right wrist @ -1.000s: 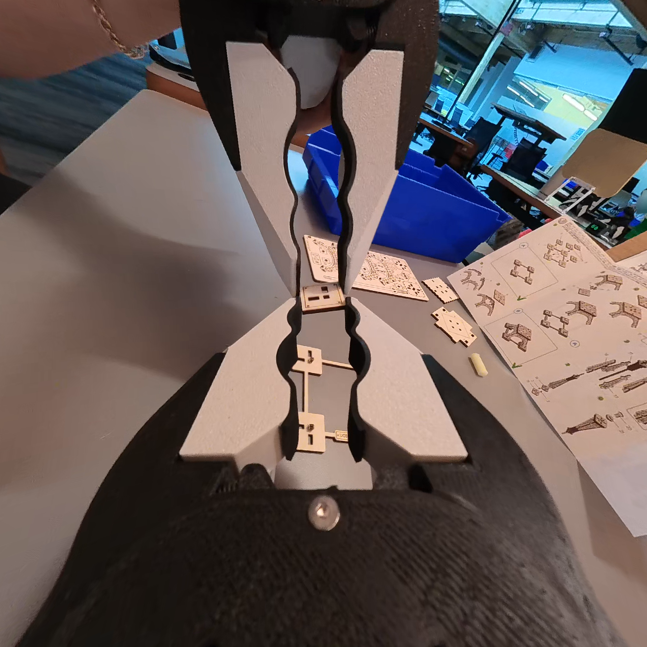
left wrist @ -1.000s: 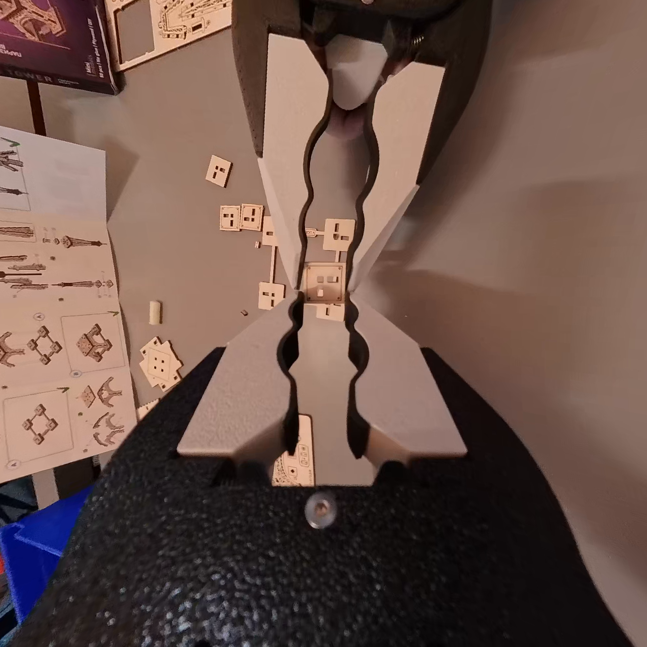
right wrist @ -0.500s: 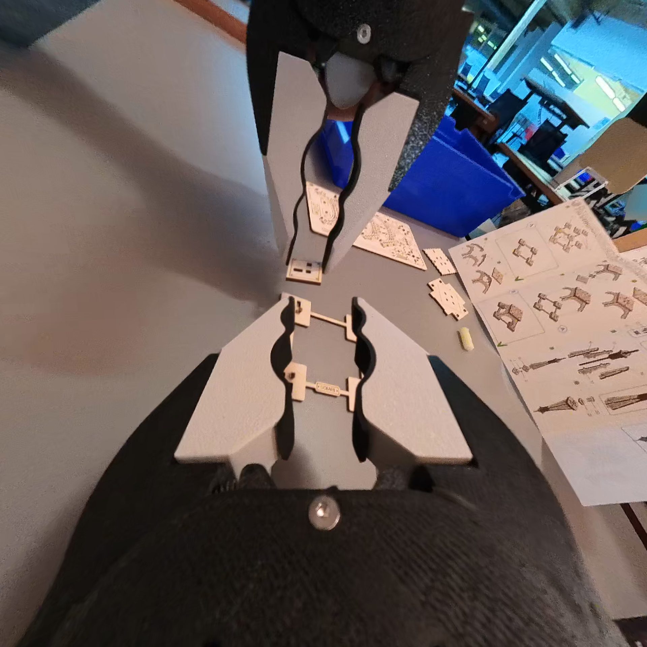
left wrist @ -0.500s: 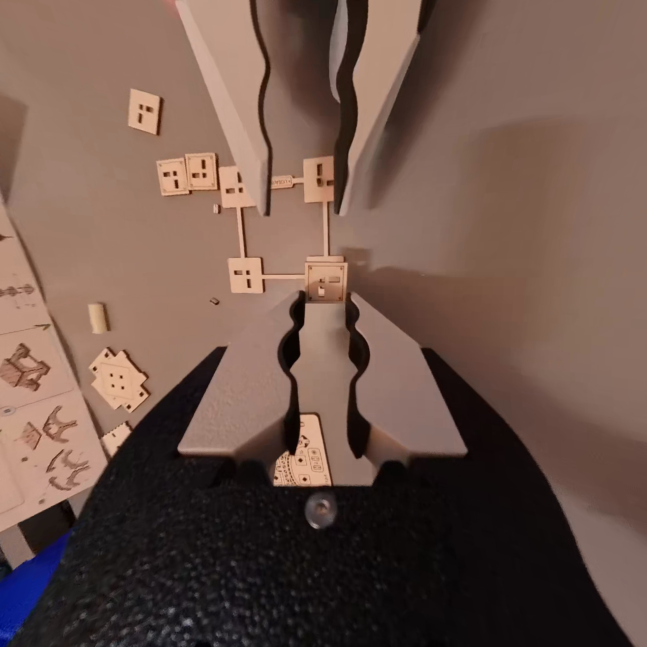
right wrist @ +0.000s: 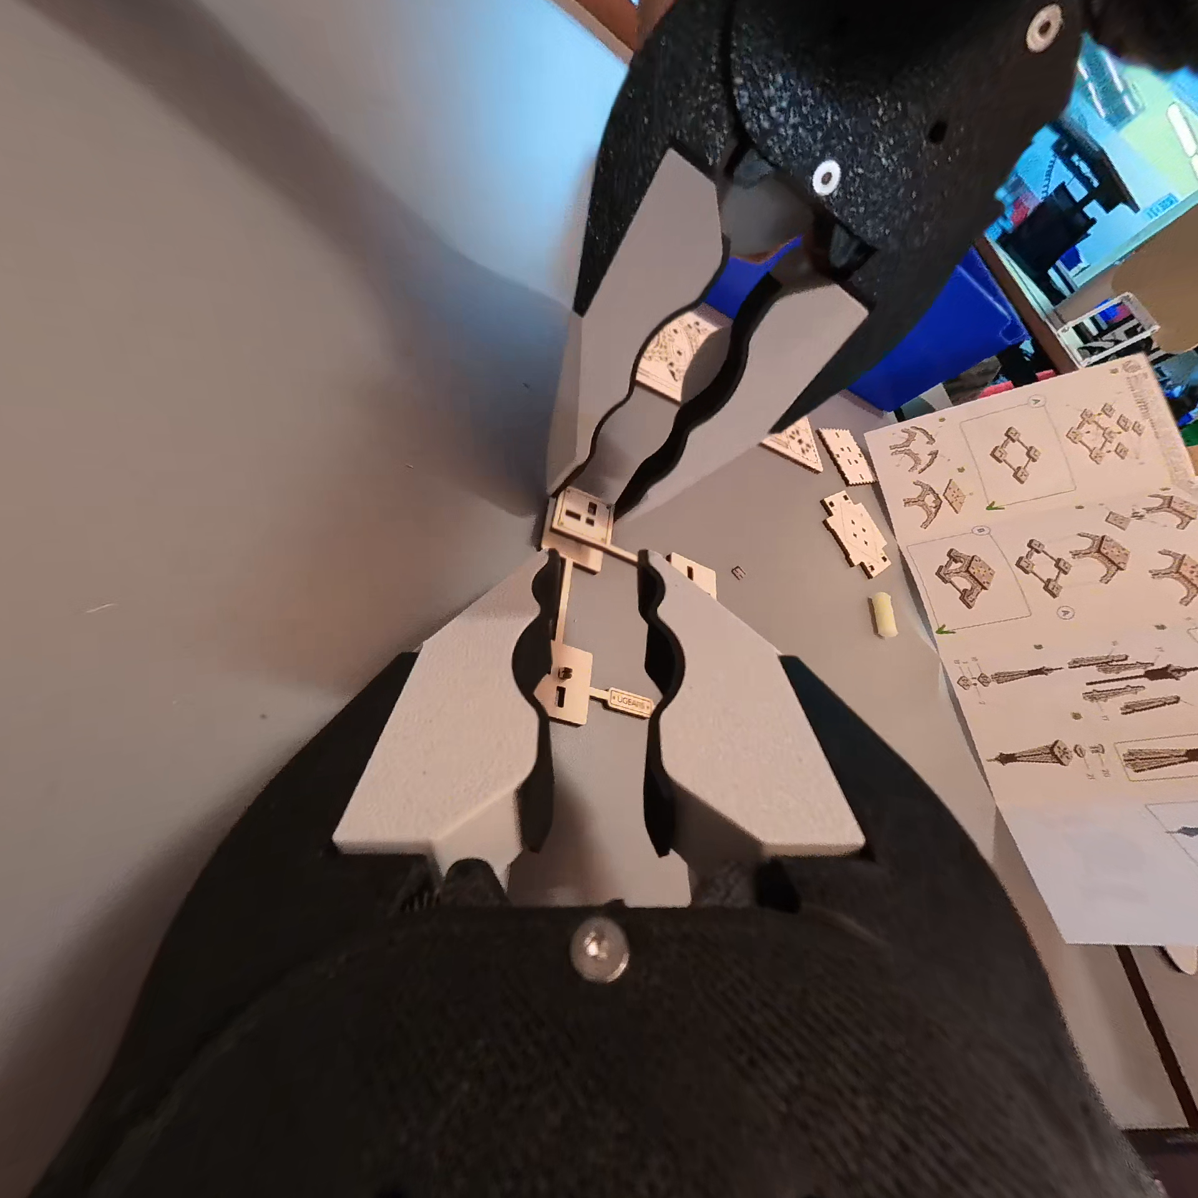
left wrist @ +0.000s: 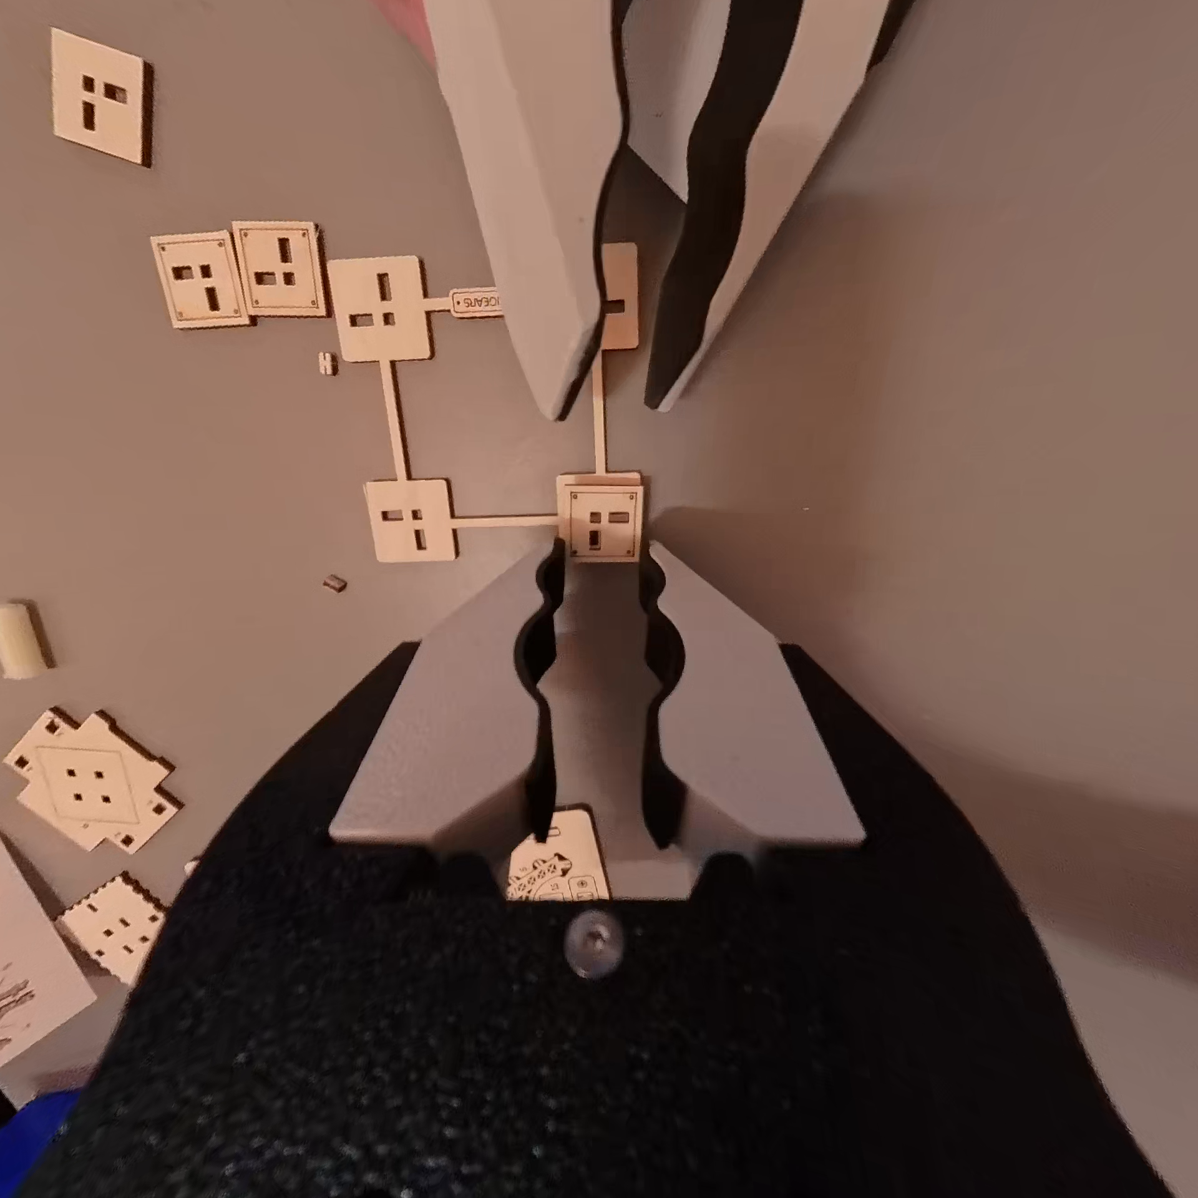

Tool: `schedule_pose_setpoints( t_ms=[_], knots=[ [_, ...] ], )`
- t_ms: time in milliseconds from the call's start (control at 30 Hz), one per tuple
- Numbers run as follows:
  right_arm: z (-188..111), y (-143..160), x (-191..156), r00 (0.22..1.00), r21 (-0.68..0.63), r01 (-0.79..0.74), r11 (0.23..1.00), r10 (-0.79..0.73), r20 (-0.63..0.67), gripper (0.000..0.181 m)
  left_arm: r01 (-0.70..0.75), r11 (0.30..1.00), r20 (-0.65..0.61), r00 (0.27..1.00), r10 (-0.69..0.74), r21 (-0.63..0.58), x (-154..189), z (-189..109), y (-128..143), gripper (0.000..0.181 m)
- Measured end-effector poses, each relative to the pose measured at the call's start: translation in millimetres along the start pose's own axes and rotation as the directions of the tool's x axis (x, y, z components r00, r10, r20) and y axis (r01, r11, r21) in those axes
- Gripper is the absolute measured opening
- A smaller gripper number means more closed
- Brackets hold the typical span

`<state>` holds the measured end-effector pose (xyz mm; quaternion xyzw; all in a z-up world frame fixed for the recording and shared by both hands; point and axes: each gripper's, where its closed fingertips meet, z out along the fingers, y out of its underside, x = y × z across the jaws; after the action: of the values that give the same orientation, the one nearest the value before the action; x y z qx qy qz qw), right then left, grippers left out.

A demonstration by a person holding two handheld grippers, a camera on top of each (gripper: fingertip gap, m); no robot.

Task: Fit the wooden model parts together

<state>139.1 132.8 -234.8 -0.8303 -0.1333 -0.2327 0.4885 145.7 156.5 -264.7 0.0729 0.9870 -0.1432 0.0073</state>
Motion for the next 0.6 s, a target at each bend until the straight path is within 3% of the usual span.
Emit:
schedule_pose_setpoints(
  t_ms=[33, 400, 600],
  knots=[
    [0.8, 0.2, 0.1, 1.0, 0.0, 0.01, 1.0, -0.01, -0.005, 0.022, 0.0, 1.0, -0.008, 1.0, 0.0, -0.001, -0.4, 1.0, -0.8, 0.02],
    [15.1, 3.4, -1.6, 0.978, -0.046, 0.205, 0.978, -0.206, -0.032, 0.022, 0.015, 0.999, -0.057, 0.998, -0.018, -0.05, -0.6, 2.2, 0.6, 0.02],
    [24.9, 8.8, 1.0, 0.97, -0.06, 0.24, 0.969, -0.242, -0.026, 0.022, 0.029, 0.998, -0.073, 0.997, -0.033, -0.057, 1.0, 2.7, 0.4, 0.02]
  ],
)
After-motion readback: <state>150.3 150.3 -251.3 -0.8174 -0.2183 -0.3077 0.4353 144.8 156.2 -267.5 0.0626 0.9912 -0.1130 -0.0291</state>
